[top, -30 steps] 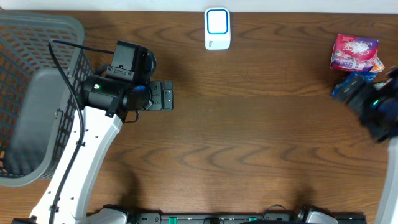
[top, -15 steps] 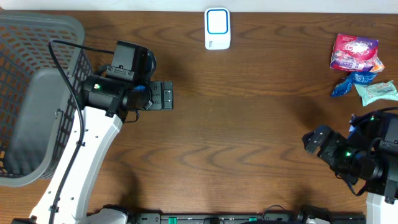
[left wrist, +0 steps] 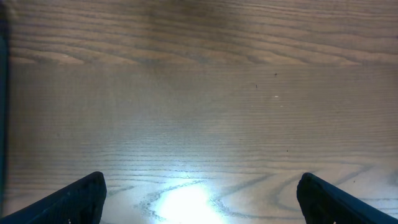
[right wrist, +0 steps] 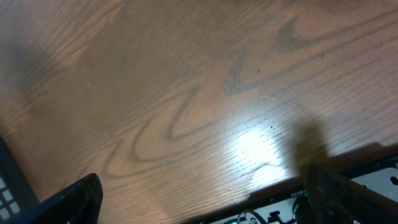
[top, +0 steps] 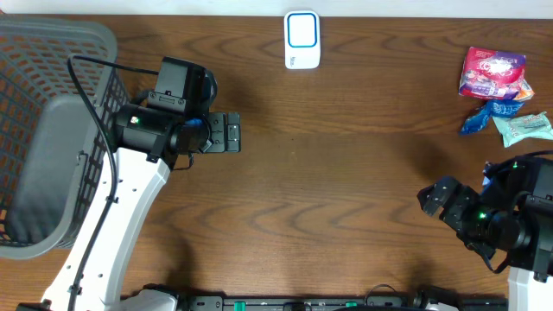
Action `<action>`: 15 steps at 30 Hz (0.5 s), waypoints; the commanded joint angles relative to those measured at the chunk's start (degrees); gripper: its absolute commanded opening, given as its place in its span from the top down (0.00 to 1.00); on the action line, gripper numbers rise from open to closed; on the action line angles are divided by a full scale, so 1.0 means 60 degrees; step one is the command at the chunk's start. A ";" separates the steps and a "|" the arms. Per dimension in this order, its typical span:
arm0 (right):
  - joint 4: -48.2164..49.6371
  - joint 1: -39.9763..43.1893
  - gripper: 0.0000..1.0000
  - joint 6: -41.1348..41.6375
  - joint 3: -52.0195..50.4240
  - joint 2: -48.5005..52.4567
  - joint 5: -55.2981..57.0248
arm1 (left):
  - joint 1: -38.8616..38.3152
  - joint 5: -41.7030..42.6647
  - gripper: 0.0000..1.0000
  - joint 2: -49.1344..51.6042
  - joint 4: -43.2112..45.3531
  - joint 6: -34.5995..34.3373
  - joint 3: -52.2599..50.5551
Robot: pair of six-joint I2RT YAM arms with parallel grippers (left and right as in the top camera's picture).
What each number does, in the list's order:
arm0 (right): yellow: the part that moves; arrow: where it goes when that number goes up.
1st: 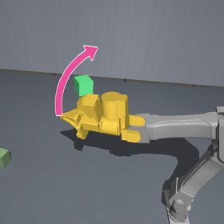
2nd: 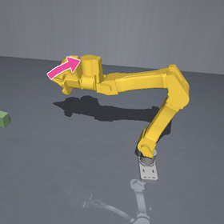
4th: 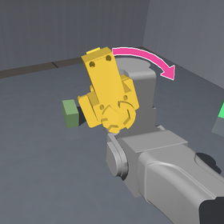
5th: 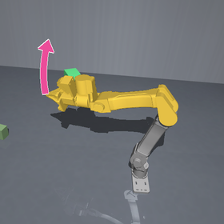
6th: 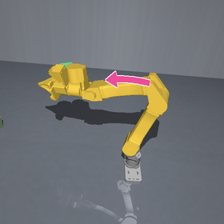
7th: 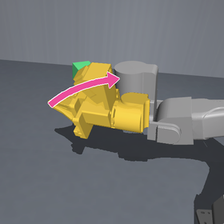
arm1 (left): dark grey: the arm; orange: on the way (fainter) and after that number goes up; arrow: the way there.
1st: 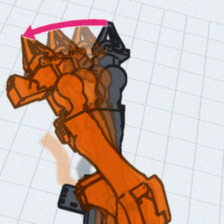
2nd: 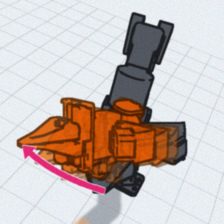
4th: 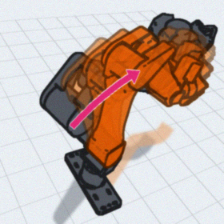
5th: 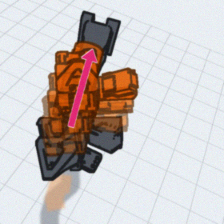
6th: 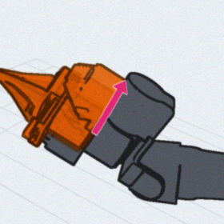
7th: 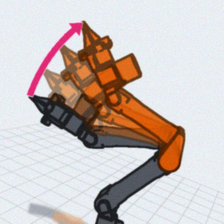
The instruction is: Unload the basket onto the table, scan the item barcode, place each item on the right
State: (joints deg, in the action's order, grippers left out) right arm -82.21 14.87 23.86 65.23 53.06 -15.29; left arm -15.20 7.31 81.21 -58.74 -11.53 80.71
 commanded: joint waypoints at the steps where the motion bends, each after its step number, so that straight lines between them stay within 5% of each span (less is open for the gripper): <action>1: 0.0299 -0.0066 0.01 -0.0055 -0.0386 -0.0047 -0.0015 | 0.0033 -0.0091 0.02 0.0007 -0.0033 0.0135 0.0026; 8: 0.3220 -0.1067 0.01 -0.1118 -0.2488 -0.0747 -0.0382 | 0.0033 -0.0091 0.02 0.0007 -0.0033 0.0135 0.0026; 15: 0.7865 -0.2656 0.01 -0.2033 -0.5005 -0.2357 -0.0933 | 0.0033 -0.0091 0.02 0.0007 -0.0033 0.0135 0.0026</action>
State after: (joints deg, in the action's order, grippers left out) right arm -40.77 1.67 15.35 39.70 42.65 -19.09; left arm -15.20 7.31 81.21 -58.78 -11.53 80.71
